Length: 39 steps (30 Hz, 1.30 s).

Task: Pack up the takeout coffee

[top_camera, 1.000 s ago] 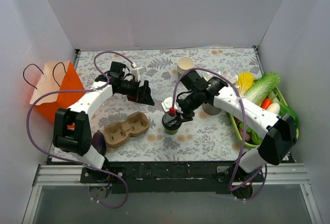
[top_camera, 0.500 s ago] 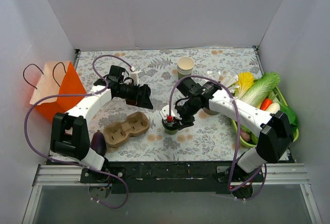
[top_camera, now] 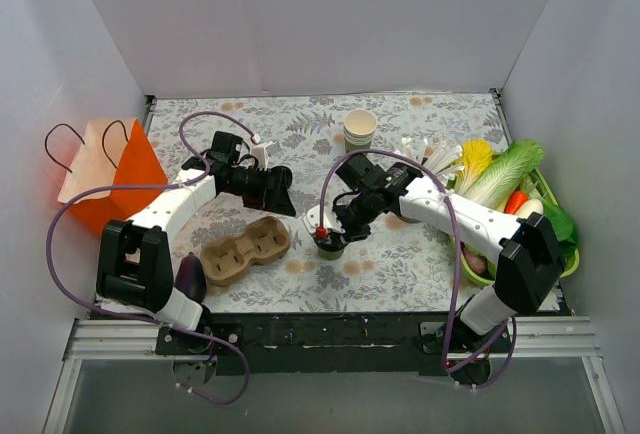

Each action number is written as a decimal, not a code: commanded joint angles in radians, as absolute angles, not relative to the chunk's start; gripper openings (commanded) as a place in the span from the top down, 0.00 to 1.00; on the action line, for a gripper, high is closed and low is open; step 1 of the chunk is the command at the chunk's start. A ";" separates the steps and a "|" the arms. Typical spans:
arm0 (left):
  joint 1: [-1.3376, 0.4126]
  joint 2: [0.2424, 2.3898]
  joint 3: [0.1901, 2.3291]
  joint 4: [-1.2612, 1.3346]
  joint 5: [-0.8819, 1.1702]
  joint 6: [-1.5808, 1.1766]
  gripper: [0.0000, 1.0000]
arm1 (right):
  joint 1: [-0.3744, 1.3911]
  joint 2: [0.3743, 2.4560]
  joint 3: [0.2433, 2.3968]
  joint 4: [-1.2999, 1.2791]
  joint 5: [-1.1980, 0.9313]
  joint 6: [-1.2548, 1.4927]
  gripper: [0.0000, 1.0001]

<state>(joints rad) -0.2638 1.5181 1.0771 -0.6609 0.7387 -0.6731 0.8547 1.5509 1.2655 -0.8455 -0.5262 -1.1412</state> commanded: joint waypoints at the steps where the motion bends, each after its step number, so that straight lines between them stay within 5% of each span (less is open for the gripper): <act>1: -0.265 1.471 1.069 -0.643 0.733 -0.675 0.15 | 0.864 1.559 1.258 -0.804 -0.483 -1.121 0.70; 13: -0.259 1.494 1.088 -0.644 0.729 -0.680 0.15 | 0.861 1.588 1.284 -0.670 -0.359 -1.120 0.90; 39: -0.218 1.416 1.131 -0.690 0.534 -0.710 0.14 | 0.644 2.106 1.949 -0.709 -0.351 -1.111 0.90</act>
<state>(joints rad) -0.2188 1.4677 1.0966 -0.6647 0.5552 -0.7376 0.6460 2.0628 1.8446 -0.6609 -0.3321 -1.1248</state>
